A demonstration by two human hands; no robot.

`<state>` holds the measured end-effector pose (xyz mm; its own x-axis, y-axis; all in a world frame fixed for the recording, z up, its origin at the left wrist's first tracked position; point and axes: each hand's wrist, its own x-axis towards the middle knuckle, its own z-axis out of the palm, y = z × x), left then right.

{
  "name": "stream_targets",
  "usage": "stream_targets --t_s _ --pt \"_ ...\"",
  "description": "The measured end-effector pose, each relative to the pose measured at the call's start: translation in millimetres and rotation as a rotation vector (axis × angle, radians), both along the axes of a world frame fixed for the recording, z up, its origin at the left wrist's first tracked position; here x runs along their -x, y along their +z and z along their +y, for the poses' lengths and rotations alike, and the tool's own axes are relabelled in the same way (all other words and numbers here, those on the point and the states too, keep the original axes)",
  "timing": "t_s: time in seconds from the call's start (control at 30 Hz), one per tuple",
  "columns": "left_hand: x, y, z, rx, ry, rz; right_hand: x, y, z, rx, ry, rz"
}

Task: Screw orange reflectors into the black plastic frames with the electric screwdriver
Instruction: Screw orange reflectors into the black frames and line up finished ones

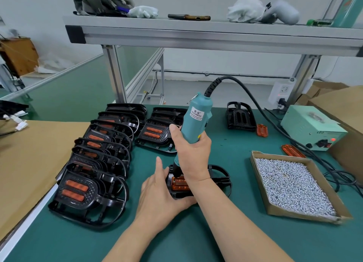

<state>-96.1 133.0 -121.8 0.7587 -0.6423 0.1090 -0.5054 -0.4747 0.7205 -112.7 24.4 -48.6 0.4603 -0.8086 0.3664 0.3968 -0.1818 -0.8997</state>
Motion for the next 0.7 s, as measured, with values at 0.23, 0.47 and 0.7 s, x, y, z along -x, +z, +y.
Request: stream_targets --t_s 0.23,0.47,0.7 --pt "-2 -1 2 0.014 -0.009 -0.013 10 5 4 -0.001 0.052 -0.024" --pt "-4 -8 1 0.008 -0.003 -0.011 19 37 -11 -0.072 0.015 -0.113" --pt "-5 -14 2 0.01 0.013 -0.034 45 42 -58 -0.339 -0.137 -0.175"
